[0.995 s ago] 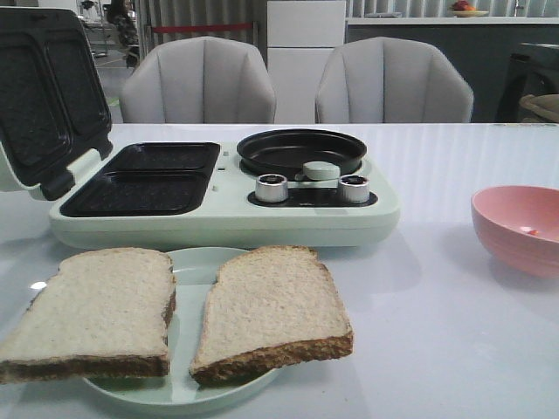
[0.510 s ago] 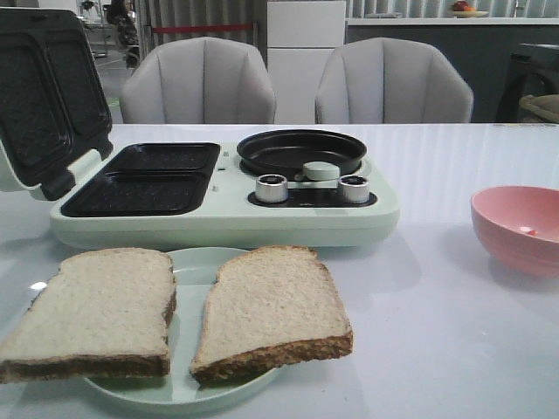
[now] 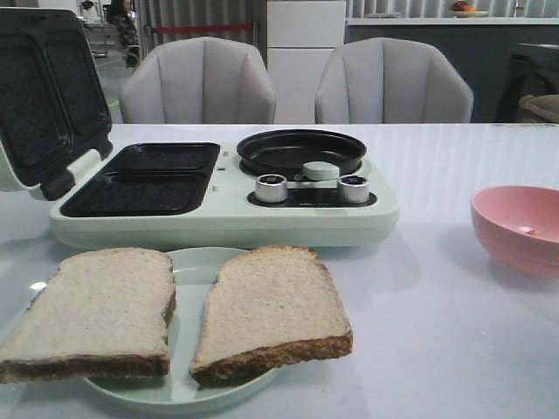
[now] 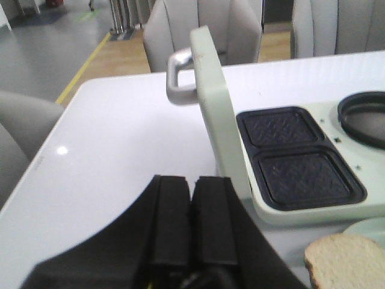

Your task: Make breakfast with bread and shrimp

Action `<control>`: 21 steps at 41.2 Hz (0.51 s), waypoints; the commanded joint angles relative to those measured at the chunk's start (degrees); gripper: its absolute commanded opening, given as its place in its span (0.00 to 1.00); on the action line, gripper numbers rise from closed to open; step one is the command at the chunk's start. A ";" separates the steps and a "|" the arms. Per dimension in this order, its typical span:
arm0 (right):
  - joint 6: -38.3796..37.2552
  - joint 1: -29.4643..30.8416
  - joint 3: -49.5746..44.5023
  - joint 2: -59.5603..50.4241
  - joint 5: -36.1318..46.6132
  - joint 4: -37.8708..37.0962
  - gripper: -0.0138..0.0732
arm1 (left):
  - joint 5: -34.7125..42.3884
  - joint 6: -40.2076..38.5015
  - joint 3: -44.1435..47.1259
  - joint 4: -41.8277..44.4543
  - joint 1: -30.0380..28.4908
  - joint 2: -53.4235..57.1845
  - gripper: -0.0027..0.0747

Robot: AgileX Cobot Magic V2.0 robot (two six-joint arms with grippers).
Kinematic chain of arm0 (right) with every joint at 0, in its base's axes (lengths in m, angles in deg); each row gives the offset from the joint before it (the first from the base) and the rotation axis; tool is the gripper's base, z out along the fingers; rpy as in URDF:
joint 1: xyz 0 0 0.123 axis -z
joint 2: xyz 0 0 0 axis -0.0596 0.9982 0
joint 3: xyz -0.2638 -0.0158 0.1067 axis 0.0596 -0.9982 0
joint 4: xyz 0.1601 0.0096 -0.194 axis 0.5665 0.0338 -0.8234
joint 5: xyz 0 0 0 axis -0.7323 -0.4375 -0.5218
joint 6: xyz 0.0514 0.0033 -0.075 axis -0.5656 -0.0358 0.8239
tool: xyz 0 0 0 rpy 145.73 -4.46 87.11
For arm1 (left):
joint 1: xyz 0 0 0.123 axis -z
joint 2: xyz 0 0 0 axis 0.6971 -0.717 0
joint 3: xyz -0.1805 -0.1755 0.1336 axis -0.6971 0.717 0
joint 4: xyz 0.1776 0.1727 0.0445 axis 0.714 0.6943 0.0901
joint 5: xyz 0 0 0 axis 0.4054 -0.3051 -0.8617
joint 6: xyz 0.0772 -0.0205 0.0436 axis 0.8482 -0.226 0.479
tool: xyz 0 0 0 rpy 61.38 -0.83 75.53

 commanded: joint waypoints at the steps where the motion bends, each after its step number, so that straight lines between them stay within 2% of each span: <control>1: 0.44 -0.08 1.96 2.32 2.89 -0.98 0.24 | 3.70 -0.23 -0.26 -0.76 -0.13 -1.15 0.16; 8: 0.44 -0.08 1.95 5.59 -0.91 -0.98 0.25 | 3.55 -0.23 1.66 -3.47 -0.13 -1.39 0.17; 11: 0.44 -0.08 1.95 7.17 -2.47 -0.98 0.31 | 3.55 -0.23 1.65 -4.12 -0.13 -1.39 0.21; 13: 0.44 -0.08 1.95 8.06 -3.58 -0.98 0.42 | 3.55 -0.23 1.65 -4.12 -0.13 -1.39 0.29; 18: 0.44 -0.08 1.95 9.73 -4.58 -0.98 0.69 | 3.55 -0.23 1.65 -4.12 -0.13 -1.39 0.62; 21: 0.44 -0.08 1.95 10.22 -4.58 -0.98 0.76 | 3.55 -0.23 1.65 -3.75 -0.13 -1.39 0.75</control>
